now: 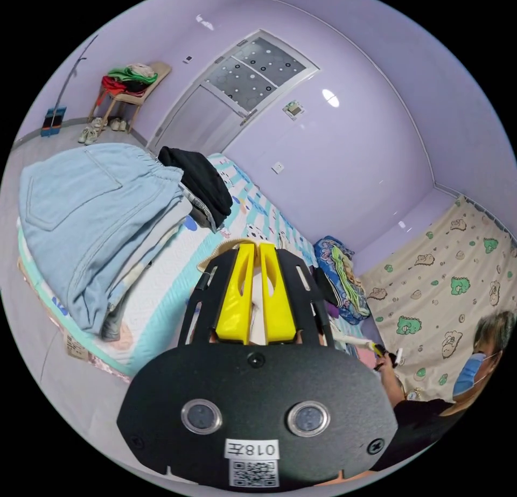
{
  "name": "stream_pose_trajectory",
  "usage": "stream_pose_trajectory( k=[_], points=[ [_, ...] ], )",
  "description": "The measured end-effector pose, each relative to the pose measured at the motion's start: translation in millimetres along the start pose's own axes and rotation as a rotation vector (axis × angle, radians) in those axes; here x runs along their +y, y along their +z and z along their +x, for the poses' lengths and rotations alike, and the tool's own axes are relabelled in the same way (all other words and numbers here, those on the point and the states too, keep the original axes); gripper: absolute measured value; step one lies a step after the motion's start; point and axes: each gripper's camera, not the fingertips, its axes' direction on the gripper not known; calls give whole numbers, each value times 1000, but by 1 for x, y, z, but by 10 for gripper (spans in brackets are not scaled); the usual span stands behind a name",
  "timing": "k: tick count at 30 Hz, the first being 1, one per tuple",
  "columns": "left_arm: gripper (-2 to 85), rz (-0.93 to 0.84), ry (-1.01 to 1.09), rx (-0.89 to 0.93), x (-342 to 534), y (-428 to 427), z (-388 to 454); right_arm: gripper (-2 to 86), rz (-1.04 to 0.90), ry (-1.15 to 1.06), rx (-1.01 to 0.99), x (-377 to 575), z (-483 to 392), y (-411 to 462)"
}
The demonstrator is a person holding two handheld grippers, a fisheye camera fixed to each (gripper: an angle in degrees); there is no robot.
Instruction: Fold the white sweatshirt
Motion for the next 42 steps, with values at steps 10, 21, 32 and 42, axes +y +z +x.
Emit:
stream_pose_trajectory(
  k=[10, 21, 32, 42],
  points=[
    [-9, -128, 26, -223, -95, 23, -25, 1, -108, -196, 496, -68, -67, 4],
    [-8, -185, 341, -339, -190, 37, -46, 4, -153, -617, 101, -115, -324, 0],
    [-9, 47, 257, -177, -212, 14, -126, 41, -560, -984, 3, 16, -573, 221],
    [-9, 44, 244, -98, -260, 5, -113, 110, -568, -983, -176, 34, -546, 220]
  ],
)
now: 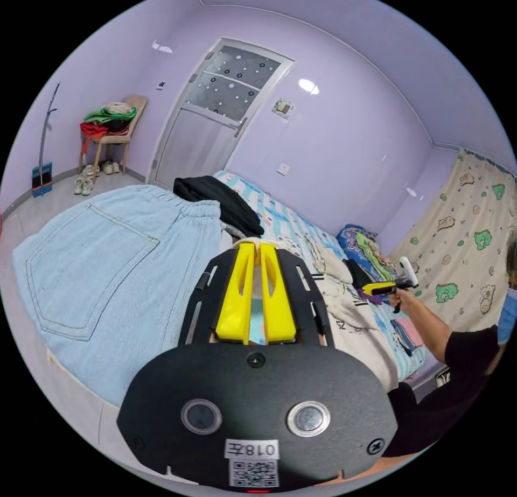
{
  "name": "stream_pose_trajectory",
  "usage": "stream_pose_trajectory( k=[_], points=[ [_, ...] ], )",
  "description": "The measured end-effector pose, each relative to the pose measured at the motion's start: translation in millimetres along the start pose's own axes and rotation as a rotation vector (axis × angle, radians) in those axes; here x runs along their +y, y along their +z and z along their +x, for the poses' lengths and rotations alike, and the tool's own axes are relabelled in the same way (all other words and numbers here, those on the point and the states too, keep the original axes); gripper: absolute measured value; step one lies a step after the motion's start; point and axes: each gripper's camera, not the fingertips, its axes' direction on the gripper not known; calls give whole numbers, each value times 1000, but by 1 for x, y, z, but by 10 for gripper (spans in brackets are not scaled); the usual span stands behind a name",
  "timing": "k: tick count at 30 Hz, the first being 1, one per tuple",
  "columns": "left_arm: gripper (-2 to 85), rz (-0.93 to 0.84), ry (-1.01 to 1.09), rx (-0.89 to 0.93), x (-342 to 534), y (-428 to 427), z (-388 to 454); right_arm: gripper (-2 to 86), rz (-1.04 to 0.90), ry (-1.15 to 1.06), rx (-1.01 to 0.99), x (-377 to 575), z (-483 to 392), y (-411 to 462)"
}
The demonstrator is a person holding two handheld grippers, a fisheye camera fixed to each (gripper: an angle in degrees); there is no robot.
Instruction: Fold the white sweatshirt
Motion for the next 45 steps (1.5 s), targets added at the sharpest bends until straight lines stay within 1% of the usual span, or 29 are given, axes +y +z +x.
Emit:
stream_pose_trajectory(
  k=[1, 3, 4, 6, 7, 9, 11, 12, 14, 15, 17, 18, 19, 20, 21, 22, 23, 25, 26, 28, 31, 32, 34, 37, 40, 41, 42, 43, 45],
  points=[
    [-9, 24, 2, 22, -9, 0, 6, 104, 43, 30, -33, 12, 9, -14],
    [-9, 54, 26, 33, -25, 3, 24, 84, 191, 156, -127, 76, 44, -59],
    [-9, 72, 63, 36, -38, 5, 41, 80, 219, 186, -130, 95, 52, -68],
    [-9, 94, 144, 43, -62, 9, 77, 72, 276, 286, -99, 174, 71, -89],
    [-9, 98, 213, 61, -82, 14, 106, 71, 282, 310, -87, 195, 74, -92],
    [-8, 86, 339, 102, -115, 25, 161, 66, 311, 427, -60, 276, 86, -99],
    [-8, 45, 542, 179, -159, 49, 253, 63, 338, 519, -60, 333, 92, -101],
    [-7, 33, 594, 202, -169, 56, 279, 61, 348, 581, -57, 368, 95, -100],
    [-4, -26, 792, 324, -202, 92, 385, 59, 357, 666, -38, 415, 97, -98],
    [-3, -43, 837, 359, -208, 102, 413, 57, 364, 713, -29, 442, 96, -96],
    [6, -155, 990, 496, -221, 157, 519, 54, 378, 772, -30, 476, 94, -94],
    [9, -198, 1012, 533, -221, 174, 543, 52, 386, 798, -33, 494, 92, -92],
    [23, -306, 1025, 602, -218, 213, 587, 52, 388, 810, -31, 501, 91, -91],
    [44, -419, 1019, 639, -208, 256, 626, 51, 388, 828, -24, 513, 88, -88],
    [72, -475, 1013, 642, -200, 278, 643, 51, 382, 838, -18, 521, 85, -85],
    [128, -581, 974, 622, -183, 321, 669, 50, 379, 841, -18, 525, 84, -83],
    [145, -673, 918, 608, -165, 357, 685, 50, 369, 843, -19, 529, 81, -79],
    [157, -700, 849, 589, -146, 384, 691, 50, 358, 838, -19, 533, 78, -75],
    [159, -674, 799, 575, -144, 386, 686, 50, 350, 826, -15, 533, 76, -72],
    [155, -619, 716, 555, -151, 376, 666, 50, 343, 804, -12, 529, 75, -68],
    [136, -544, 598, 437, -168, 346, 614, 50, 368, 747, -49, 507, 78, -58],
    [129, -543, 545, 368, -172, 336, 590, 51, 381, 714, -67, 491, 79, -52],
    [115, -548, 472, 291, -172, 323, 556, 53, 391, 658, -91, 460, 80, -41],
    [101, -584, 382, 225, -157, 315, 521, 56, 393, 553, -105, 391, 78, -19],
    [99, -607, 334, 217, -131, 322, 515, 62, 387, 444, 12, 309, 74, 4],
    [98, -619, 332, 212, -120, 328, 519, 66, 374, 394, 78, 275, 73, 14],
    [98, -624, 334, 204, -115, 330, 522, 70, 343, 355, 161, 241, 74, 29],
    [98, -636, 342, 178, -106, 335, 529, 73, 325, 339, 188, 226, 75, 37],
    [97, -654, 355, 152, -93, 340, 539, 82, 230, 283, 275, 173, 84, 75]
  ],
)
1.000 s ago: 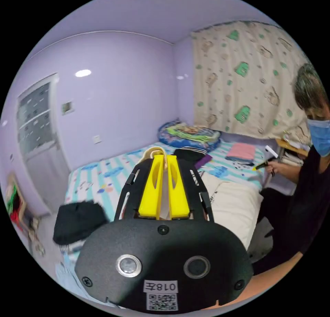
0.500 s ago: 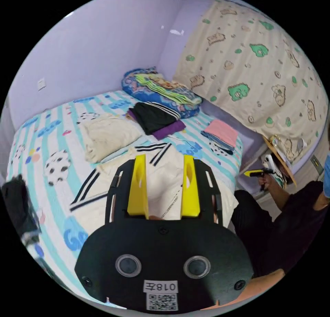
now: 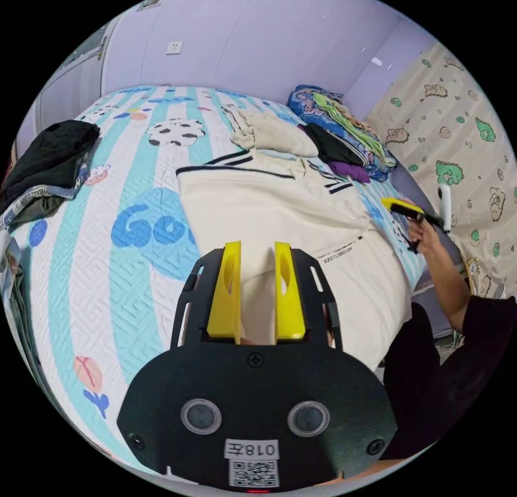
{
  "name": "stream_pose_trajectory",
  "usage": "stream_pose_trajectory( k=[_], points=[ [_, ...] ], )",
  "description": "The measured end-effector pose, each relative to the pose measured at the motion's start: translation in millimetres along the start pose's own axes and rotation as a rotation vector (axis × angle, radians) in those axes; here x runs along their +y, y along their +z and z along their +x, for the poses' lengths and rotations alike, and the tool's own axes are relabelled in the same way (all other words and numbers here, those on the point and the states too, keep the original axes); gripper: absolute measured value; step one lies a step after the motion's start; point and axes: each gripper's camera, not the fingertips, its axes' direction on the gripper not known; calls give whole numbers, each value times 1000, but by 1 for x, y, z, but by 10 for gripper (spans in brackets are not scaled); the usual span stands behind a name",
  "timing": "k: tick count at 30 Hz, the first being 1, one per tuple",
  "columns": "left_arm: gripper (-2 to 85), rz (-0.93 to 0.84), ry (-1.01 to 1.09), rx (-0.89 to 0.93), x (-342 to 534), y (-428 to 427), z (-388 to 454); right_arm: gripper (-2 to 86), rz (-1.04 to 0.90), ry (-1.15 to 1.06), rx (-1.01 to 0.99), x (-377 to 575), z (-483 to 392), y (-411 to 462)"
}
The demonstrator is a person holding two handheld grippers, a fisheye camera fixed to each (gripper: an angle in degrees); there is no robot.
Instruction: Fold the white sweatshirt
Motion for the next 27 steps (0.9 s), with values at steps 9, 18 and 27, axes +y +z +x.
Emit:
stream_pose_trajectory(
  k=[9, 18, 27],
  points=[
    [76, -73, -59, -96, -7, 19, 41, 51, -206, -137, 127, -31, -21, 100],
    [58, -97, -139, -150, -20, 15, 76, 49, -119, 39, 178, -27, 15, 100],
    [112, 76, -195, 23, 35, -99, 94, 102, 38, 289, -232, 61, 107, 1]
  ],
)
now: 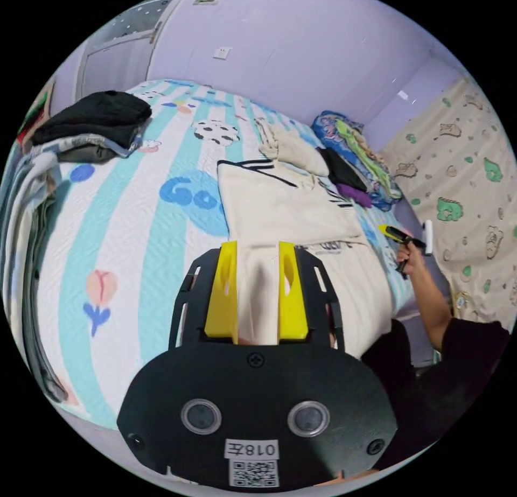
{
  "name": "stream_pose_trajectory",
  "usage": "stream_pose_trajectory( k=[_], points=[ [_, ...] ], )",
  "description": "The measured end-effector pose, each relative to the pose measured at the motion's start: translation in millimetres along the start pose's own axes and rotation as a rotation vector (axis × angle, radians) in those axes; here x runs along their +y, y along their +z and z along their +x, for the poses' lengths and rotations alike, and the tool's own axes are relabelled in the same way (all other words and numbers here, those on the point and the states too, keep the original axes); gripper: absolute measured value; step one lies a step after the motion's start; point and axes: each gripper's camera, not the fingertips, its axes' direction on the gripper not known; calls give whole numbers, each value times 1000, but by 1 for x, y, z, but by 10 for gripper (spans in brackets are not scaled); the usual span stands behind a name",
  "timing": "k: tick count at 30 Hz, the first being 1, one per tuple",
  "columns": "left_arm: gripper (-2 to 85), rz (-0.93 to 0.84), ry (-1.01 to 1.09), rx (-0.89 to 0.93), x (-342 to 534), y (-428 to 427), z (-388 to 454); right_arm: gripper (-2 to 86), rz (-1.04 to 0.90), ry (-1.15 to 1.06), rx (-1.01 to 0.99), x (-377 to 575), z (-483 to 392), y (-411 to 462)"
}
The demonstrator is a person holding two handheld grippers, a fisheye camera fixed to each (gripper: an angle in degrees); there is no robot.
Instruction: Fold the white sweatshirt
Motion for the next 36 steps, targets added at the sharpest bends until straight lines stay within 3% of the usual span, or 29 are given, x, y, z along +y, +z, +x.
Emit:
stream_pose_trajectory(
  k=[2, 9, 17, 25, 31, 36],
  points=[
    [115, -52, -23, 109, 48, -30, -11, 108, -54, -28, -85, 38, 15, -24],
    [120, -272, -77, 170, 153, -36, -25, 128, -339, 69, -172, 171, 77, -38],
    [123, -613, 91, 213, 162, 32, 30, 131, -487, -28, -164, 171, 78, -19],
    [69, -671, 83, 107, 165, 62, 47, 133, -577, -50, -106, 162, 95, 2],
    [38, -586, 103, 228, 182, 41, 52, 67, -596, -12, -133, 165, 124, 6],
    [24, -492, 119, 338, 191, 10, 50, 36, -470, 52, -332, 169, 155, -27]
  ],
)
